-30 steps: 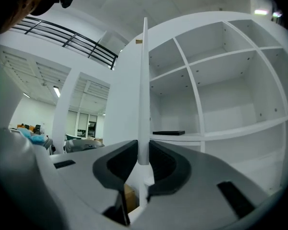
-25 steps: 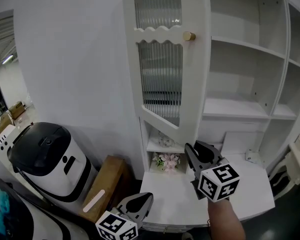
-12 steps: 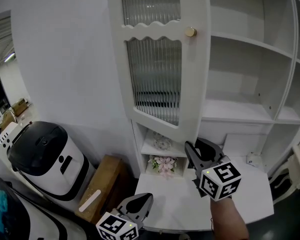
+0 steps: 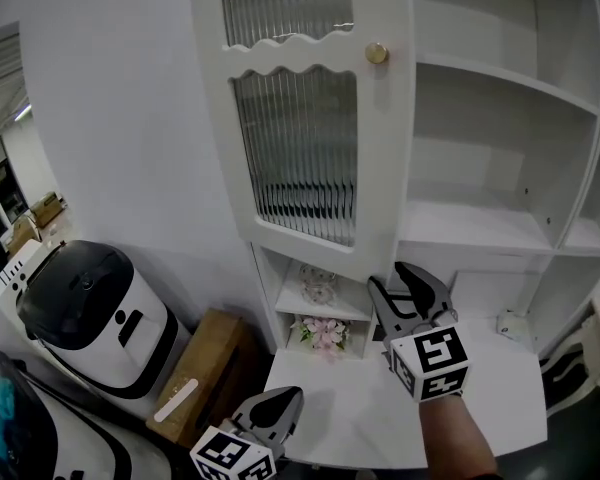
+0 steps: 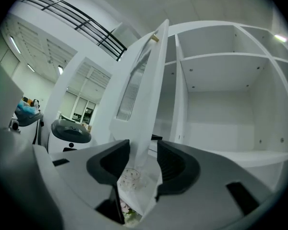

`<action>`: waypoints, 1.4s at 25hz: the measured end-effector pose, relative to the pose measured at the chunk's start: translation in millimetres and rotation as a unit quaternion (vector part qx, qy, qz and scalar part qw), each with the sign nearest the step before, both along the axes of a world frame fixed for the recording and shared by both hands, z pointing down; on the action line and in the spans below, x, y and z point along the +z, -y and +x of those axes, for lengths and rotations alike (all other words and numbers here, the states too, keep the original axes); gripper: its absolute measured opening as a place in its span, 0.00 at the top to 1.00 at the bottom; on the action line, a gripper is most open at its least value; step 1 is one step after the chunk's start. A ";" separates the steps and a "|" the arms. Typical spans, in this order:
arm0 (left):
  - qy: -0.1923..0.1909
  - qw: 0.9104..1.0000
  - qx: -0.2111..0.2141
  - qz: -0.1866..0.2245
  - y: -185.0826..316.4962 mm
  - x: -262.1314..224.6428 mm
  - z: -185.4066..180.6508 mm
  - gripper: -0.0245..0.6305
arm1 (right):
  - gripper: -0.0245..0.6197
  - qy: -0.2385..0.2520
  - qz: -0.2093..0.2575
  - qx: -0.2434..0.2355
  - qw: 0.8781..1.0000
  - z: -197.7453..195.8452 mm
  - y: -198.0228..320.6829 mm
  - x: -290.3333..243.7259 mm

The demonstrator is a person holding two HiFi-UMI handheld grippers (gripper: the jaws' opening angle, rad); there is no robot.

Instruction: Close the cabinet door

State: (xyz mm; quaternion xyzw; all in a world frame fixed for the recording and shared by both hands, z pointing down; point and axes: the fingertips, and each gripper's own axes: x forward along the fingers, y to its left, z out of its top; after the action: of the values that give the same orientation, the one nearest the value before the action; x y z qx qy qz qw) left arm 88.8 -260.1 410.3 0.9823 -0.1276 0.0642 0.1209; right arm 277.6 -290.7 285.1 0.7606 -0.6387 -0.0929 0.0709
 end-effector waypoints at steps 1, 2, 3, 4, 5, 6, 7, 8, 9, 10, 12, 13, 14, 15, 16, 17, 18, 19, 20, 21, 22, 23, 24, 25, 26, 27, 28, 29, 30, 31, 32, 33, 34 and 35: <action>0.001 1.000 -0.003 0.001 0.7 -0.4 2.4 0.96 | 0.68 0.002 0.000 0.000 1.000 5.7 0.7 -0.4; 0.001 1.000 -0.006 0.001 1.8 -0.7 3.7 0.96 | 0.67 0.005 -0.001 0.001 1.000 10.9 2.2 -0.7; 0.001 1.000 -0.009 0.002 3.0 -1.1 4.6 0.96 | 0.66 0.005 -0.004 0.002 1.000 15.6 4.3 -0.9; 0.001 1.000 -0.012 0.003 4.0 -1.5 5.3 0.96 | 0.64 0.004 -0.007 0.002 1.000 19.6 6.6 -1.2; 0.001 1.000 -0.014 0.005 4.7 -2.1 6.2 0.96 | 0.62 0.002 -0.010 0.001 1.000 23.0 8.8 -1.4; 0.001 1.000 -0.017 0.006 5.2 -2.5 7.2 0.96 | 0.60 0.000 -0.013 -0.001 1.000 25.9 10.6 -1.6; 0.001 1.000 -0.019 0.008 5.7 -3.0 8.3 0.96 | 0.59 -0.002 -0.016 -0.003 1.000 28.2 12.3 -1.7; 0.001 1.000 -0.021 0.009 6.0 -3.7 9.4 0.96 | 0.59 -0.003 -0.017 -0.005 1.000 30.0 13.9 -1.8; 0.001 1.000 -0.022 0.011 6.2 -4.5 10.5 0.96 | 0.59 -0.004 -0.018 -0.006 1.000 31.8 15.4 -1.7; 0.001 1.000 -0.024 0.012 6.3 -5.5 11.6 0.96 | 0.59 -0.005 -0.019 -0.006 1.000 33.6 17.1 -1.7; 0.000 0.999 -0.029 0.014 6.4 -7.1 13.4 0.96 | 0.59 -0.007 -0.021 -0.006 1.000 37.4 20.6 -1.7; 0.000 0.999 -0.031 0.014 6.5 -7.5 14.0 0.96 | 0.59 -0.009 -0.022 -0.006 1.000 39.2 22.5 -1.8; 0.000 0.999 -0.033 0.014 6.5 -7.7 14.4 0.96 | 0.59 -0.011 -0.022 -0.006 1.000 40.8 24.3 -1.8; 0.001 0.999 -0.035 0.015 6.5 -7.6 14.6 0.96 | 0.59 -0.012 -0.023 -0.007 1.000 42.5 26.2 -1.7; 0.001 0.999 -0.038 0.014 6.5 -7.3 14.8 0.96 | 0.59 -0.012 -0.023 -0.007 1.000 44.4 28.3 -1.6; 0.002 0.999 -0.041 0.013 6.7 -6.9 15.0 0.96 | 0.59 -0.013 -0.025 -0.008 1.000 46.4 30.7 -1.7; 0.002 0.999 -0.043 0.012 7.3 -6.5 15.3 0.96 | 0.59 -0.014 -0.026 -0.008 1.000 48.5 33.3 -2.0; 0.003 0.999 -0.046 0.012 7.9 -6.2 15.8 0.96 | 0.59 -0.016 -0.026 -0.009 0.999 50.3 35.8 -2.4; 0.004 0.999 -0.048 0.012 8.6 -5.8 16.4 0.96 | 0.59 -0.018 -0.027 -0.009 0.999 51.9 38.1 -2.8; 0.005 0.999 -0.050 0.013 9.2 -5.3 17.0 0.96 | 0.59 -0.020 -0.026 -0.010 0.999 53.3 39.8 -3.2; 0.006 0.999 -0.052 0.013 9.7 -4.7 17.7 0.96 | 0.59 -0.024 -0.026 -0.009 0.999 54.5 41.2 -3.6; 0.006 0.998 -0.054 0.013 10.1 -4.1 18.4 0.96 | 0.59 -0.028 -0.025 -0.008 0.999 55.6 42.6 -4.0; 0.007 0.998 -0.057 0.013 10.5 -3.4 18.9 0.96 | 0.59 -0.033 -0.024 -0.006 0.999 56.5 44.0 -4.3; 0.007 0.998 -0.060 0.012 10.8 -2.7 19.2 0.96 | 0.59 -0.040 -0.023 -0.003 0.999 57.2 45.6 -4.3; 0.008 0.998 -0.064 0.011 11.0 -1.9 19.4 0.96 | 0.59 -0.047 -0.024 -0.001 0.999 57.6 47.3 -3.9; 0.009 0.998 -0.067 0.010 11.1 -1.1 19.7 0.96 | 0.59 -0.053 -0.026 0.001 0.998 57.7 48.9 -3.5; 0.010 0.997 -0.071 0.009 11.0 -0.5 20.1 0.96 | 0.59 -0.060 -0.028 0.002 0.998 57.8 50.3 -3.3; 0.011 0.997 -0.075 0.009 10.8 0.0 20.6 0.96 | 0.59 -0.067 -0.030 0.003 0.997 58.0 51.6 -3.4; 0.012 0.997 -0.080 0.009 10.5 0.2 21.1 0.96 | 0.59 -0.074 -0.031 0.003 0.997 58.3 52.7 -3.6; 0.013 0.996 -0.085 0.009 10.1 0.4 21.9 0.96 | 0.59 -0.081 -0.031 0.002 0.996 58.6 53.5 -3.8; 0.015 0.996 -0.090 0.009 9.4 0.5 22.9 0.96 | 0.59 -0.086 -0.031 0.001 0.996 58.8 54.2 -4.2; 0.016 0.995 -0.095 0.009 8.4 0.7 23.9 0.96 | 0.59 -0.089 -0.029 -0.002 0.996 58.8 54.6 -4.5; 0.018 0.995 -0.100 0.009 7.2 1.0 24.9 0.96 | 0.60 -0.091 -0.026 -0.006 0.995 58.7 54.8 -4.7; 0.019 0.994 -0.105 0.010 5.8 1.6 25.8 0.96 | 0.60 -0.092 -0.023 -0.010 0.995 58.7 54.9 -5.0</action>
State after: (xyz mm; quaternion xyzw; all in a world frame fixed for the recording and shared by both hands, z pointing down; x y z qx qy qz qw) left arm 114.6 -265.9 411.9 0.9631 -0.2333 0.0688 0.1150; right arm 336.3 -345.6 280.1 0.7403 -0.6391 -0.1485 0.1465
